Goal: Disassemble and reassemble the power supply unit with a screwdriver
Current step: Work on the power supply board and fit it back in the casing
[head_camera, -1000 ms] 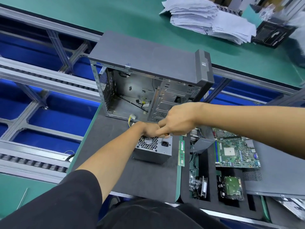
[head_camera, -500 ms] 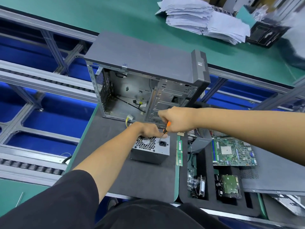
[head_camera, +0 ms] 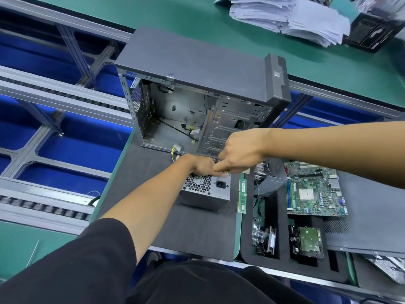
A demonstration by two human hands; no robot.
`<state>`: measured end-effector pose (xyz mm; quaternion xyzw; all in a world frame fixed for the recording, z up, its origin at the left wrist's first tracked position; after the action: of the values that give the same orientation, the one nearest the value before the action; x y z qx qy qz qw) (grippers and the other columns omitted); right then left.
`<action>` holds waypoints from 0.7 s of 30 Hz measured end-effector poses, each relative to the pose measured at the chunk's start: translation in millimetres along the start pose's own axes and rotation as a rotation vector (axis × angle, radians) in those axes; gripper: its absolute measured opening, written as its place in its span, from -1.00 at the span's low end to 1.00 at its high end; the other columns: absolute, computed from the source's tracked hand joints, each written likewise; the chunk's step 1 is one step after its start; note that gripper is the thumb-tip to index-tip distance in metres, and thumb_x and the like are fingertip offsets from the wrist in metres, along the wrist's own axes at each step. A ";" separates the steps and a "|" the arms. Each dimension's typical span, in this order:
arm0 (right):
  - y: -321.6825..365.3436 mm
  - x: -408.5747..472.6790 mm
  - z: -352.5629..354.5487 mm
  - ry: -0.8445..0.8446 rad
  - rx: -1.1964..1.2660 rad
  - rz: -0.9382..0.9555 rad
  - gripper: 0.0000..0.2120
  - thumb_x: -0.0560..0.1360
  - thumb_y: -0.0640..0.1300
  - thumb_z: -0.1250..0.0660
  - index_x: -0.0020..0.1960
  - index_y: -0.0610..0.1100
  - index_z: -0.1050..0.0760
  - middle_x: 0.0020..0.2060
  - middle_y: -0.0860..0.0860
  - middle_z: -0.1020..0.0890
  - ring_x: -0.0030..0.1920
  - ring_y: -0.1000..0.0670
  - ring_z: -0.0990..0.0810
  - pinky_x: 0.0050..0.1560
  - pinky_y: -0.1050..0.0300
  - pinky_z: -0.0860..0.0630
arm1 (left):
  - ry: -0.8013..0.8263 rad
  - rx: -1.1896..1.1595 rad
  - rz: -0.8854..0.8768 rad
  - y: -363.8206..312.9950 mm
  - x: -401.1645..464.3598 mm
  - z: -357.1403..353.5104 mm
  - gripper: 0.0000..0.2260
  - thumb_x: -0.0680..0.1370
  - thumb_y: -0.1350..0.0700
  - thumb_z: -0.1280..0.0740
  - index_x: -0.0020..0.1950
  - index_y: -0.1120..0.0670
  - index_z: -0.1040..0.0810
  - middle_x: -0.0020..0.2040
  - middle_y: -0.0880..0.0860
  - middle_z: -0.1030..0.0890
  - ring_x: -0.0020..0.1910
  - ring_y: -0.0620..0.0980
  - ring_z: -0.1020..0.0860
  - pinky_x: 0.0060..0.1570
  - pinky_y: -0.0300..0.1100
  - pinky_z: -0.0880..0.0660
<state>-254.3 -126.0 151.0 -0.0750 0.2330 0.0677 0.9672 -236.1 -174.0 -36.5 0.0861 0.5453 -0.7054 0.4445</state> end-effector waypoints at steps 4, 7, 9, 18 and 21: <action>-29.0 -10.4 -24.9 0.144 0.270 -0.561 -0.89 0.58 -0.05 -0.20 -0.06 -0.08 -0.33 -0.40 0.02 -0.41 -0.35 -0.16 -0.43 -0.37 0.05 -0.24 | -0.009 0.025 0.095 13.0 5.8 1.8 -0.38 0.53 -0.44 -0.21 0.22 0.08 -0.55 0.23 0.05 -0.53 0.13 0.00 -0.42 0.29 -0.02 -0.38; -33.1 -28.3 -51.5 0.222 0.696 -0.952 -0.86 0.60 -0.14 -0.24 -0.08 -0.18 -0.47 -0.17 -0.11 -0.54 -0.11 -0.20 -0.59 -0.26 0.11 -0.37 | -0.029 0.030 0.123 9.7 1.5 4.0 -0.44 0.49 -0.48 -0.22 -0.24 0.03 -0.35 -0.21 0.03 -0.36 -0.23 0.02 -0.28 -0.23 -0.07 -0.20; -33.6 -30.3 -56.4 0.157 0.927 -1.038 -0.87 0.54 -0.15 -0.31 -0.10 -0.22 -0.49 -0.23 -0.11 -0.60 -0.27 -0.10 -0.58 -0.32 0.14 -0.43 | -0.026 0.032 0.107 6.6 -0.2 3.6 -0.46 0.51 -0.45 -0.22 -0.15 0.04 -0.39 -0.06 0.02 -0.44 -0.11 0.03 -0.36 -0.15 -0.10 -0.31; -18.1 9.1 -1.6 0.124 0.277 -0.278 -0.77 0.49 -0.09 -0.28 -0.05 0.02 -0.20 -0.34 0.07 -0.54 -0.38 -0.06 -0.49 -0.40 0.13 -0.26 | -0.025 -0.063 0.011 3.6 -8.7 -0.4 -0.82 0.66 -0.18 -0.25 0.15 -0.12 -0.47 0.19 -0.09 -0.56 0.26 0.01 -0.44 0.28 -0.15 -0.37; 1.9 17.9 3.2 0.142 -0.029 0.035 -0.73 0.59 -0.05 -0.16 -0.02 -0.01 -0.02 -0.25 -0.05 -0.58 -0.36 -0.17 -0.45 -0.14 -0.06 -0.48 | -0.001 -0.067 -0.036 -2.6 -14.1 3.4 -0.82 0.66 0.04 -0.26 -0.10 -0.16 -0.34 -0.11 -0.18 -0.41 -0.07 -0.06 -0.40 -0.18 -0.48 -0.36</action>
<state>-237.5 -121.8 145.3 -0.0896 0.3015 0.0827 0.9456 -228.5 -169.3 -24.9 0.0608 0.5699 -0.6947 0.4346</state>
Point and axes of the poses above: each hand's wrist, its own x-axis towards the middle knuckle, its own z-axis out of the back of the hand, y = z × x, the point moved 8 cm from there along x, towards the middle knuckle
